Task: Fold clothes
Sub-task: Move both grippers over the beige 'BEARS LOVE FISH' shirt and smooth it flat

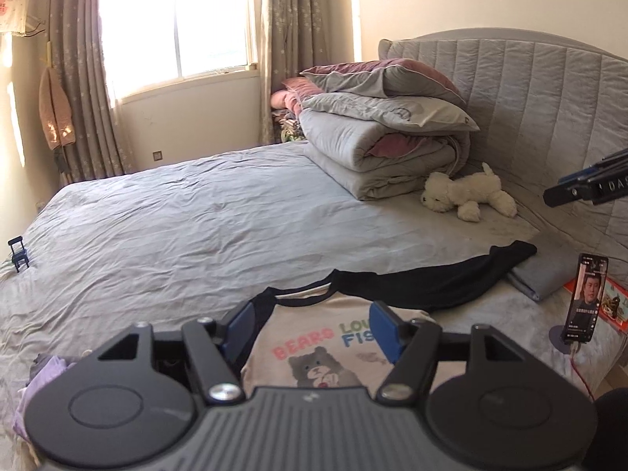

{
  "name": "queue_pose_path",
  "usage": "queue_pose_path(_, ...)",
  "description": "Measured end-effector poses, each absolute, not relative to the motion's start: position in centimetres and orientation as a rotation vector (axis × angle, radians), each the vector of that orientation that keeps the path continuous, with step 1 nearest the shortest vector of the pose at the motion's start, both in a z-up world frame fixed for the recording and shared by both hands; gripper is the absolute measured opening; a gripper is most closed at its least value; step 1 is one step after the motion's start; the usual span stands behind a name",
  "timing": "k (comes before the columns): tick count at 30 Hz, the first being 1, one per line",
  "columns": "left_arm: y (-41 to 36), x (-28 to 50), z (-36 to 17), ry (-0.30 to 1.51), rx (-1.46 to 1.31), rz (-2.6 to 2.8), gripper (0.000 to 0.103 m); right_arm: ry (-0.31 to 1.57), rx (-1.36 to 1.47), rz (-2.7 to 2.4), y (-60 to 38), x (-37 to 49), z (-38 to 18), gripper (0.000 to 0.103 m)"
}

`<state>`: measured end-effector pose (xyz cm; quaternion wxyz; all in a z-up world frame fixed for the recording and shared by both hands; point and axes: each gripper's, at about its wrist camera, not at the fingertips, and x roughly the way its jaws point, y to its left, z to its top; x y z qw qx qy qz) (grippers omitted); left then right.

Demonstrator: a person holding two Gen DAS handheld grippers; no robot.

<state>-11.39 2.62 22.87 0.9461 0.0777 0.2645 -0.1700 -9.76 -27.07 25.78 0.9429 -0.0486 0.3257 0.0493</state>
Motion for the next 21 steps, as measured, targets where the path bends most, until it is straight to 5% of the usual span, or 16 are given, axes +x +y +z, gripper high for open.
queue_pose_path(10, 7.9, -7.8, 19.0, 0.598, 0.077, -0.301, 0.078, 0.66, -0.085, 0.178, -22.5, -7.5, 22.3, 0.051)
queue_pose_path(21, 12.0, -1.0, 10.6, 0.691, 0.035, -0.124, 0.087, 0.725, 0.032, 0.182, -18.7, -1.4, 12.2, 0.055)
